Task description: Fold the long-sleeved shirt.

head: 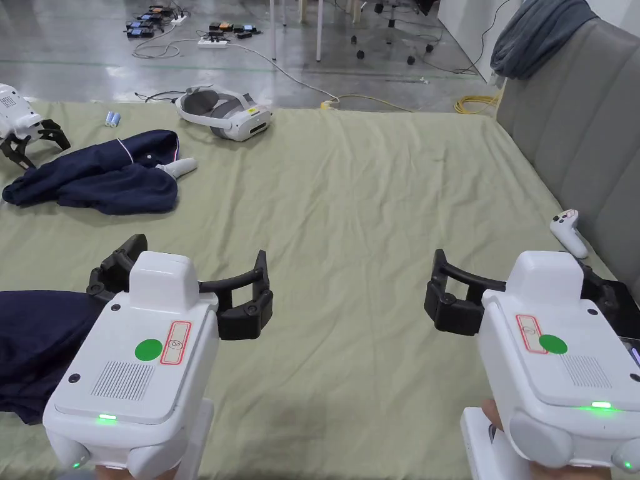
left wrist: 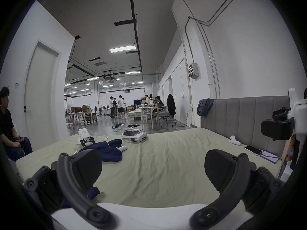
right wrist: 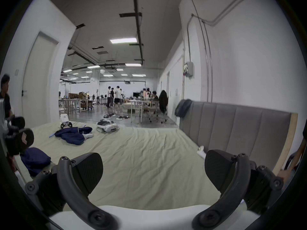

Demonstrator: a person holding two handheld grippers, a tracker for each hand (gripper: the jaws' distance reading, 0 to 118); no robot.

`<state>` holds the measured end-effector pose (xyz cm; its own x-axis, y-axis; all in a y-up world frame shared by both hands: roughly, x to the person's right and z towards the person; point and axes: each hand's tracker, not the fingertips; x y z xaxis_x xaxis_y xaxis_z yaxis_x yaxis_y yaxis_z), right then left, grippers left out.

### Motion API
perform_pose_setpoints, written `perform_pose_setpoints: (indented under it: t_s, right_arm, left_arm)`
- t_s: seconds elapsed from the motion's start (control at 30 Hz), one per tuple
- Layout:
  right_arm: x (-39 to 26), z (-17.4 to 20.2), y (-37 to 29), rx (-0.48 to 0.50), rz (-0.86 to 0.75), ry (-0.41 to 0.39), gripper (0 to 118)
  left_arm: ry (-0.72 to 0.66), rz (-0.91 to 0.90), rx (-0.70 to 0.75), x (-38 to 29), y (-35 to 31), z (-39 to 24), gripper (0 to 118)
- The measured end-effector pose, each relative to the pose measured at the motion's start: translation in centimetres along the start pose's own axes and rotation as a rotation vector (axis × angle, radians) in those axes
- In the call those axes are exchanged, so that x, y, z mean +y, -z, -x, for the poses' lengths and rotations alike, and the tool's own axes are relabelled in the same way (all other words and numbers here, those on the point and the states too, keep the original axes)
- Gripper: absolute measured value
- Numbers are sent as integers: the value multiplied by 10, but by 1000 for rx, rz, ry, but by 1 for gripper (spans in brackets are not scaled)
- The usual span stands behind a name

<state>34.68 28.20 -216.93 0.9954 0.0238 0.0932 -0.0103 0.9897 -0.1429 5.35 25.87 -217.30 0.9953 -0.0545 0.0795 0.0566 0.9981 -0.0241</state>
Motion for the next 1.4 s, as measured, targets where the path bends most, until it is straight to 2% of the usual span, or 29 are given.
perform_pose_setpoints:
  t_s: [0.1, 0.4, 0.47, 0.6, 0.83, 1.07, 1.4]
  right_arm:
    - [2, 0, 8, -60, 65, 10, 118]
    - [-4, -1, 4, -5, 21, -41, 118]
    - [-2, 3, 3, -35, 41, -41, 118]
    - [2, 12, 0, -103, 123, -99, 118]
    - [3, 13, -1, -60, 144, -52, 118]
    - [9, 10, -3, -87, 119, -55, 118]
    - [15, 4, -1, -69, 117, -4, 118]
  left_arm:
    - [2, 0, 1, 1, 1, 0, 111]
    - [0, -2, 2, 2, -1, 1, 111]
    - [3, 2, 0, 2, -1, 1, 111]
    - [9, 5, 3, 1, -1, 1, 111]
    - [9, 7, 4, 1, -1, 1, 111]
    - [1, 13, 6, 1, 1, 1, 111]
    - [5, 12, -6, 3, 3, -2, 111]
